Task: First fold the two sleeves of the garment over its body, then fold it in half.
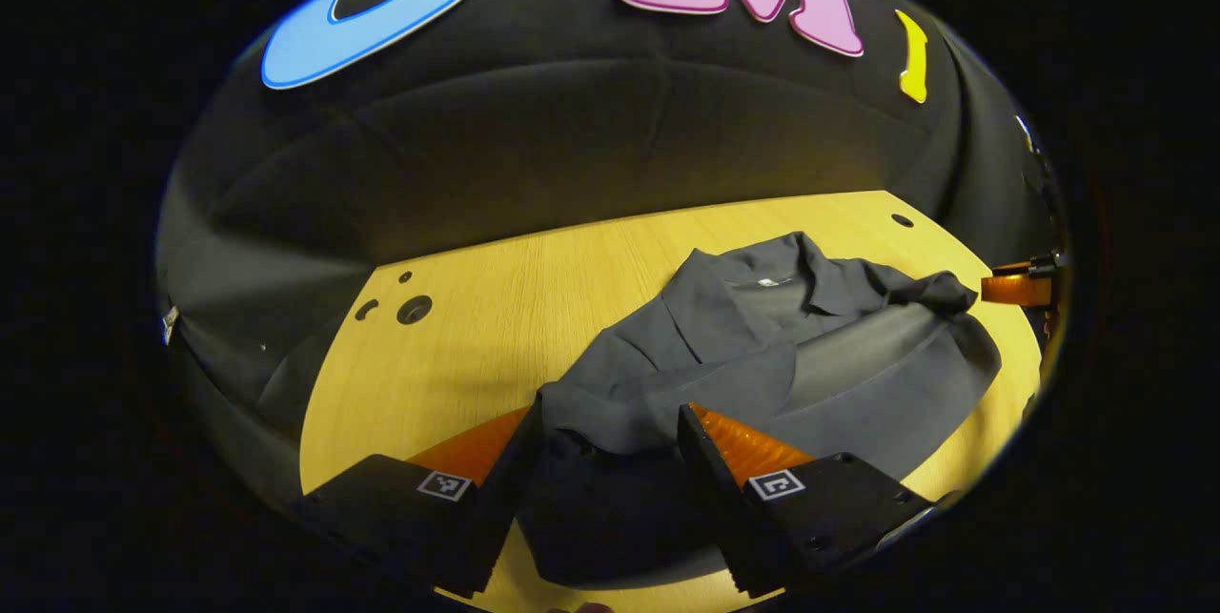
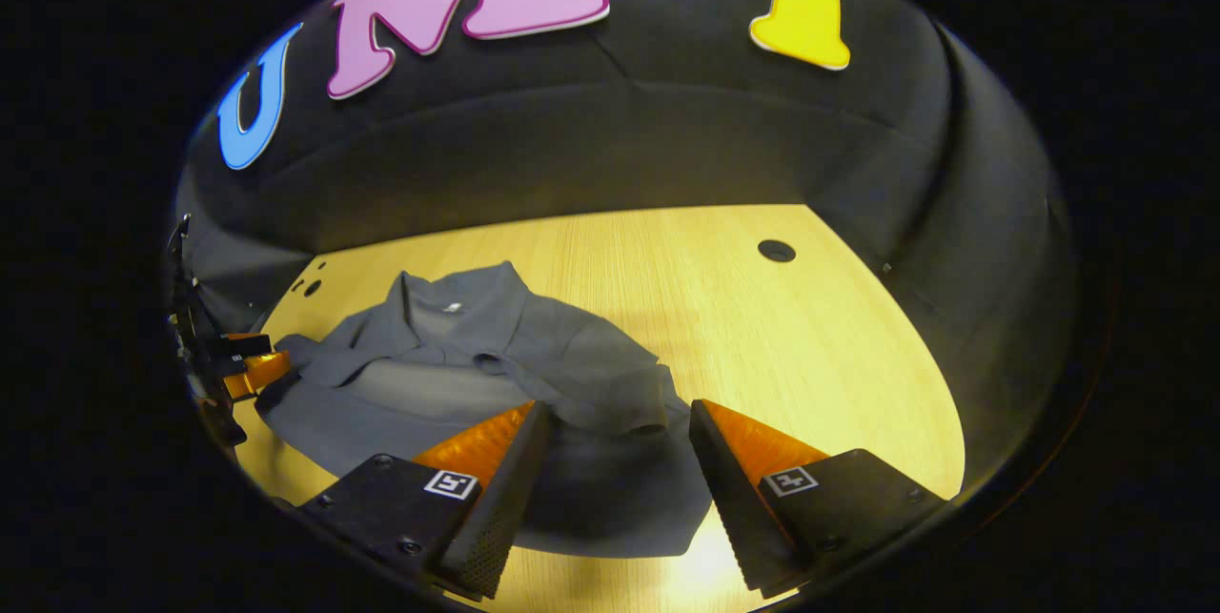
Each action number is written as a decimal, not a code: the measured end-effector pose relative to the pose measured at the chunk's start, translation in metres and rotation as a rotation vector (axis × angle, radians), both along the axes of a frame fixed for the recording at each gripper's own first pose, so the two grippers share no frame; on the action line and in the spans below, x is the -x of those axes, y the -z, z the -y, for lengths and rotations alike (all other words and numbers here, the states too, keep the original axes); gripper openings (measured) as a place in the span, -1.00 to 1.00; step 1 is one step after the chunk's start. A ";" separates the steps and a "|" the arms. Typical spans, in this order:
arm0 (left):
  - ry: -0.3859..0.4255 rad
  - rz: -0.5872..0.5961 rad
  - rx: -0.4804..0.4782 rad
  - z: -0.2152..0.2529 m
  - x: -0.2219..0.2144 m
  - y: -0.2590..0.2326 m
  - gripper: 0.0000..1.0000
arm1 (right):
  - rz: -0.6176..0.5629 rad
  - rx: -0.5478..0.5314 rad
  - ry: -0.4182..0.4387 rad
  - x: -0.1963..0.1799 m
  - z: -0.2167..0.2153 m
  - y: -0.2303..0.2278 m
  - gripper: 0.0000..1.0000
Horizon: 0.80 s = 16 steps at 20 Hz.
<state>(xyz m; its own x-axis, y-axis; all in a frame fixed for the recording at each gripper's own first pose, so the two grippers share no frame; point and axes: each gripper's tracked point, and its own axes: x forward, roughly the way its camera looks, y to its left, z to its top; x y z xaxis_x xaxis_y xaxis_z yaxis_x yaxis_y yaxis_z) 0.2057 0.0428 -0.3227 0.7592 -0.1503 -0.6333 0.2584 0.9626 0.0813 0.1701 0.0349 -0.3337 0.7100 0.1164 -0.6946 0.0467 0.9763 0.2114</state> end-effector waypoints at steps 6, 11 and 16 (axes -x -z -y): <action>0.008 0.072 0.097 0.017 0.046 -0.058 0.84 | 0.099 -0.040 -0.032 0.029 -0.006 -0.056 0.91; 0.052 0.115 0.130 0.031 0.099 -0.094 0.86 | 0.197 -0.033 -0.056 0.062 -0.003 -0.104 0.94; 0.061 0.103 0.169 0.040 0.150 -0.105 0.87 | 0.273 -0.008 -0.069 0.091 0.002 -0.131 0.94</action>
